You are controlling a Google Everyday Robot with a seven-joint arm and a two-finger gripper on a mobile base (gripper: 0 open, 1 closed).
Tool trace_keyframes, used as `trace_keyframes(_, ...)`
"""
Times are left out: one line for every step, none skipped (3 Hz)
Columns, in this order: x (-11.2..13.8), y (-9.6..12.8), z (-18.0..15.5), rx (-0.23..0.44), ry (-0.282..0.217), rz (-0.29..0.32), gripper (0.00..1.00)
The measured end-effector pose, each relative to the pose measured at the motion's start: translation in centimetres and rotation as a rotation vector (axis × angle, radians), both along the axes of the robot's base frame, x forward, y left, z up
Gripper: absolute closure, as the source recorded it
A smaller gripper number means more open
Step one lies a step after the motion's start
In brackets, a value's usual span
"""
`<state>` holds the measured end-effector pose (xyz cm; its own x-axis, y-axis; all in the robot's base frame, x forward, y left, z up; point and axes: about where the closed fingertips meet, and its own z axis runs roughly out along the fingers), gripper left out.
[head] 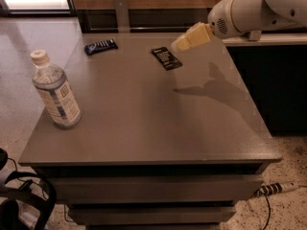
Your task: Move rxbar chocolate near blue plastic bottle
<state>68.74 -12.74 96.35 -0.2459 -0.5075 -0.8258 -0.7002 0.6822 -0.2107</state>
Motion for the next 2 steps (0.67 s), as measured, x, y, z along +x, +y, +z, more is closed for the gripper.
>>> trace_keyframes(2.3, 1.5, -2.5, 0.061, 0.016, -0.005, 0.00)
trace_keyframes(4.7, 3.8, -5.0, 0.136, 0.028, 0.015, 0.00)
